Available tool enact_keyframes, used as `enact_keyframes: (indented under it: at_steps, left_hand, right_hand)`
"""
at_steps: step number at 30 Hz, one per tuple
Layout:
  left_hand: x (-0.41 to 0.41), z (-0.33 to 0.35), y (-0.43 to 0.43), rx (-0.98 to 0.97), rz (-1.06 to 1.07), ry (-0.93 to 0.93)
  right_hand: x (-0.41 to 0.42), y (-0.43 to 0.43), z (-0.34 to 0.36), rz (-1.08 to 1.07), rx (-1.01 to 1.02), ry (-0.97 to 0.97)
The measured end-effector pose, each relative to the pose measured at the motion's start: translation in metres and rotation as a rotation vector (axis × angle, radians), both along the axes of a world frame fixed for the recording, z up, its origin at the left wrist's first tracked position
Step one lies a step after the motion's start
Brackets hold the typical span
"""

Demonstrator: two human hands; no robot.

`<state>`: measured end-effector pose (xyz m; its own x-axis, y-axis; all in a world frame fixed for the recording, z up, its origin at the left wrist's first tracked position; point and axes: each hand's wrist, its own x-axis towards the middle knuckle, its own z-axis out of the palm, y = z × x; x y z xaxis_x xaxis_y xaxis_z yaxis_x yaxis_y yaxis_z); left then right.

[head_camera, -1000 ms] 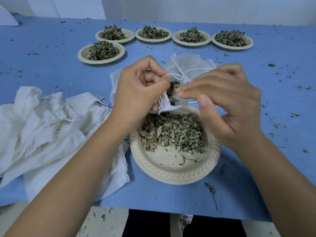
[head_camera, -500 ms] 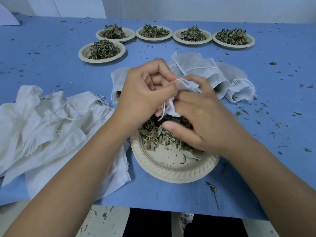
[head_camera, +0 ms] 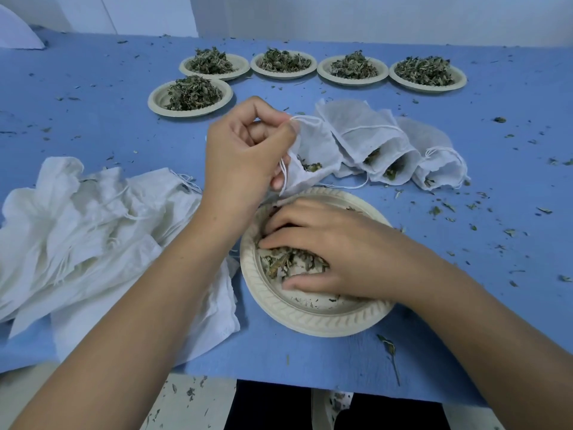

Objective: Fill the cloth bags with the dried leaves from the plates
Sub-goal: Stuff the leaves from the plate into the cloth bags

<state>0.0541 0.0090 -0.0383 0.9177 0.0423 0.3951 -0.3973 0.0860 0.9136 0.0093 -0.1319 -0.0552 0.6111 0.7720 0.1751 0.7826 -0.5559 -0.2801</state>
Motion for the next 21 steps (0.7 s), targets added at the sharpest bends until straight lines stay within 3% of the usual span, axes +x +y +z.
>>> enact_keyframes:
  at_steps: [6, 10, 13, 16, 21]
  left_hand:
    - [0.0, 0.0, 0.0, 0.0, -0.017, -0.002]
    - [0.0, -0.001, 0.0, -0.001, -0.029, 0.005]
    - [0.0, 0.0, -0.001, -0.001, -0.035, 0.021]
    - [0.0, 0.0, 0.0, 0.007, -0.036, 0.017]
    - [-0.001, 0.0, 0.001, 0.038, -0.024, 0.019]
  right_hand:
    - [-0.003, -0.005, 0.003, 0.034, 0.135, 0.05]
    - [-0.004, -0.001, 0.001, 0.043, 0.061, 0.108]
    - [-0.002, 0.003, -0.001, 0.07, 0.078, 0.034]
    - [-0.002, -0.003, 0.002, 0.037, 0.254, 0.02]
    - [-0.004, -0.016, 0.015, -0.031, 0.732, 0.151]
